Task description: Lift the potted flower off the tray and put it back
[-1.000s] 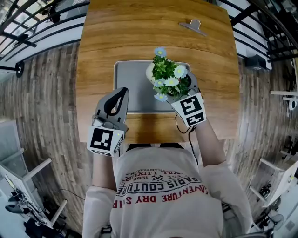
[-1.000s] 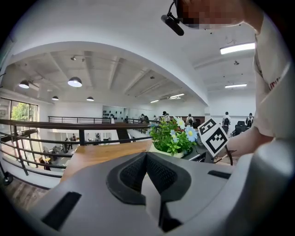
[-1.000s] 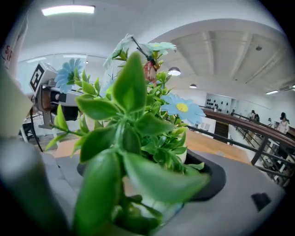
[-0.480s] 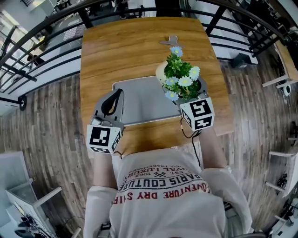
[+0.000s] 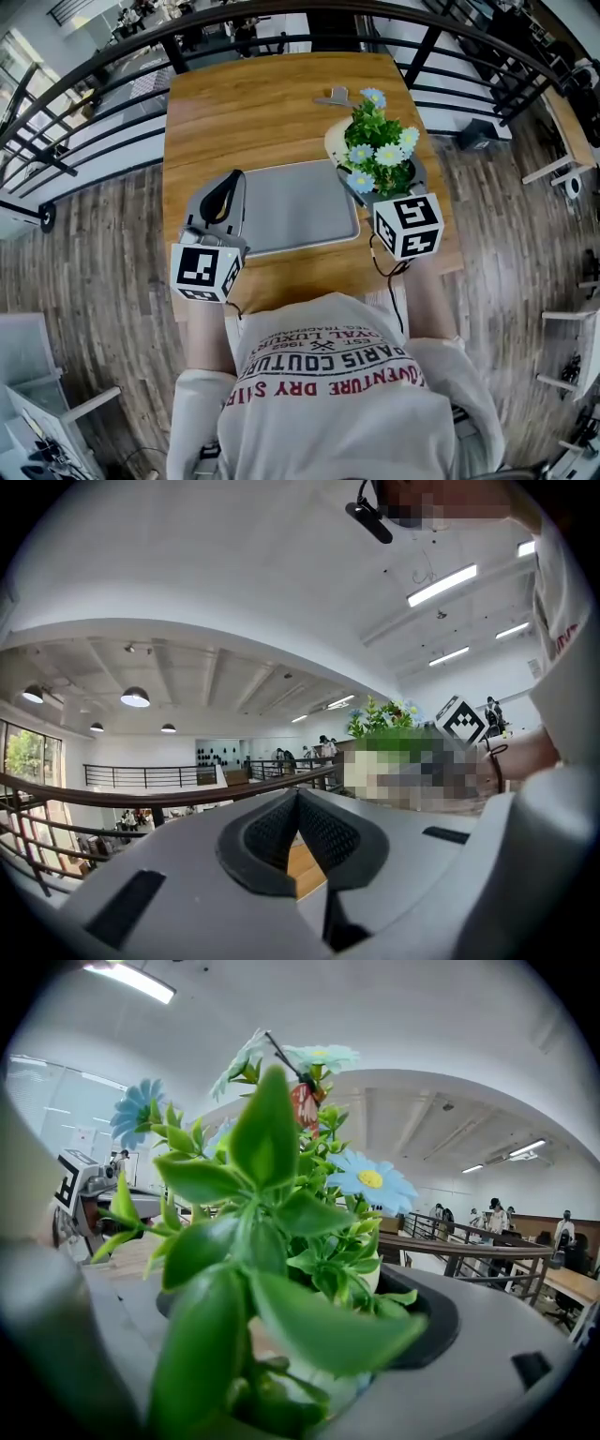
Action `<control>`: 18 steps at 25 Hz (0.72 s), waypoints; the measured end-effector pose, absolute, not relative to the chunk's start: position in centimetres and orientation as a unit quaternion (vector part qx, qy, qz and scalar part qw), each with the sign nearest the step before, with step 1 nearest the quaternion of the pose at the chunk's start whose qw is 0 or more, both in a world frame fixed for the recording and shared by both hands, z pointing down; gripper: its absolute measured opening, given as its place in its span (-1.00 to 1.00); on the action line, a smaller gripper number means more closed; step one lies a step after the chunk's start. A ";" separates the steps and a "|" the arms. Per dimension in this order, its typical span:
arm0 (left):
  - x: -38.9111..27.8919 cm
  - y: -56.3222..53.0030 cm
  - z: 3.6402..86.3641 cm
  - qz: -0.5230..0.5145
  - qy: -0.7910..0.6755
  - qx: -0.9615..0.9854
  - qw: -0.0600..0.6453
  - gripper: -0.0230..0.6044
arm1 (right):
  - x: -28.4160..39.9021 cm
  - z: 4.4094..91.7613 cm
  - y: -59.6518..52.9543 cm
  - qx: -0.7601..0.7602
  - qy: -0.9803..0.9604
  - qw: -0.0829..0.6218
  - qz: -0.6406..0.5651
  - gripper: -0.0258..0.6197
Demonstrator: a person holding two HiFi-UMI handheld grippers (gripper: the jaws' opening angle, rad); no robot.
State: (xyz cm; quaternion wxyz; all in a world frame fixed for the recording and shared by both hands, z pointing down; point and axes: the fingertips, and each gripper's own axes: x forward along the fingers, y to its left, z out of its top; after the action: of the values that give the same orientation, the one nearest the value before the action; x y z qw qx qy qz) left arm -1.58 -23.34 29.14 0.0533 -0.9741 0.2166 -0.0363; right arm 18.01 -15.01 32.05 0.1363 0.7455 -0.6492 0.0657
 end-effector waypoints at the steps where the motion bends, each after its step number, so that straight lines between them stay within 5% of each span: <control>1: -1.6 -23.3 29.0 -0.035 0.216 -0.974 0.054 -0.89 | 17.9 32.0 -15.0 0.745 -0.649 0.136 0.065 0.58; 18: -0.4 -20.9 31.5 -0.052 0.227 -0.972 0.027 -0.89 | 16.8 37.1 -15.7 0.672 -0.720 0.156 0.077 0.58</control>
State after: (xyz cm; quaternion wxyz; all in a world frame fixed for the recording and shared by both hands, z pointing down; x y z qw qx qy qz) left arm -0.40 -20.91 31.52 0.0267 -0.9721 0.2273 -0.0515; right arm 16.78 -15.70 37.10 0.1557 0.6717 -0.7201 0.0770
